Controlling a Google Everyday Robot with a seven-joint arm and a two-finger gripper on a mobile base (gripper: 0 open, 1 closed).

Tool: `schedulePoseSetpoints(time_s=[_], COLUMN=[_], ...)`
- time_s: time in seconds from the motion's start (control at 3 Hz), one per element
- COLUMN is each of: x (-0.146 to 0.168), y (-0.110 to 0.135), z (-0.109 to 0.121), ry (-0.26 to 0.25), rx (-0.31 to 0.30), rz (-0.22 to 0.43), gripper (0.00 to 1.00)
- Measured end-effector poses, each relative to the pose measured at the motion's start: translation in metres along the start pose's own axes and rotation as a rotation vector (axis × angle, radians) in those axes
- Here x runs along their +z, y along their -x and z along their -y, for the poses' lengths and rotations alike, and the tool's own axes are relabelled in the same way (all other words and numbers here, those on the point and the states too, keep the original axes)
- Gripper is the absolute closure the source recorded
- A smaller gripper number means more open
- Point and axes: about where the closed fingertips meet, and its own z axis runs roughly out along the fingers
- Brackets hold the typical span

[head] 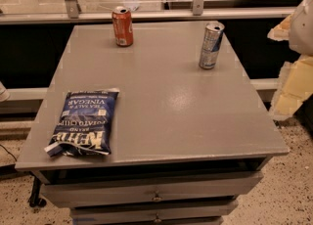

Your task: Move blue chip bag near coke can

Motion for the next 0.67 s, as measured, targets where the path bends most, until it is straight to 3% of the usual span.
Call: schedulePoseSetpoints(time_s=[0.67], x=[0.0029], y=[0.0062], z=[0.0], ry=[-0.001], rx=[0.013], rz=[0.031], gripper=[0.0])
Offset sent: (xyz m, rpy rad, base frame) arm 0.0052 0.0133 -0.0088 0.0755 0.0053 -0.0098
